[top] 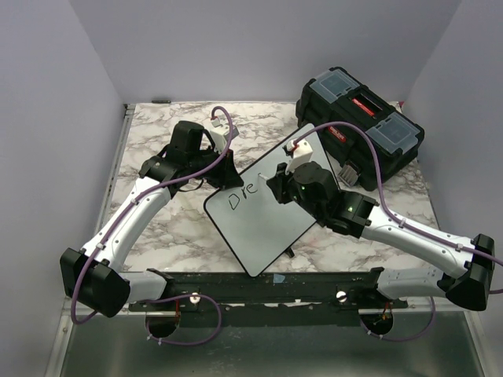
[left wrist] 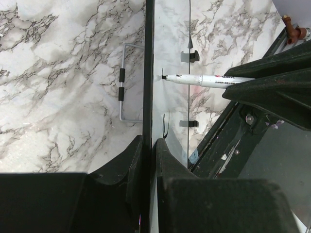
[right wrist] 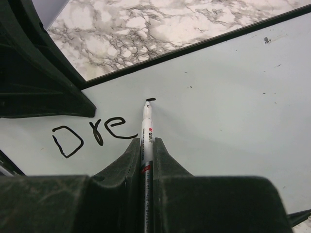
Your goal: Write a sentence on the whiteboard
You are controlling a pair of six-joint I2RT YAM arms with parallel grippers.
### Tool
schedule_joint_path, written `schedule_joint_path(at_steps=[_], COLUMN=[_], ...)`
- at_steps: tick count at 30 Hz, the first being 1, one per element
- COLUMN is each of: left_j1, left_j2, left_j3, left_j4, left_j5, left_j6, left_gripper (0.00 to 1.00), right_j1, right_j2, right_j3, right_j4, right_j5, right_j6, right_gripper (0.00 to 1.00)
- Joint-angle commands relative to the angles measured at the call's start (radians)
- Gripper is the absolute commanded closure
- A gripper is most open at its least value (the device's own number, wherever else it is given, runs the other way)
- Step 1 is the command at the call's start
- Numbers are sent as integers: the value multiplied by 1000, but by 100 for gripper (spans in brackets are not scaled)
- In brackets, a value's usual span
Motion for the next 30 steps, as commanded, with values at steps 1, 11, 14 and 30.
schedule_joint_path(at_steps=[1,11,14,30], left_j1=[4,4,4,4], left_j2=[-23,-26,-26,-33], left_j3=[20,23,24,23], left_j4=[73,70,70,67], left_j5=[-66,-69,-69,-68], left_j6=[59,61,60,59], left_gripper=[100,100,100,100], right_j1=[-2,-3,-3,-2], right_j2=[5,-39,-55,-13], right_j3=[-28,-111,-126,-25], right_j4=[17,-1,-11,-63], right_j5=[-78,-119,-113,48], right_j6=[-25,4,10,-13], right_gripper=[99,99,99,99])
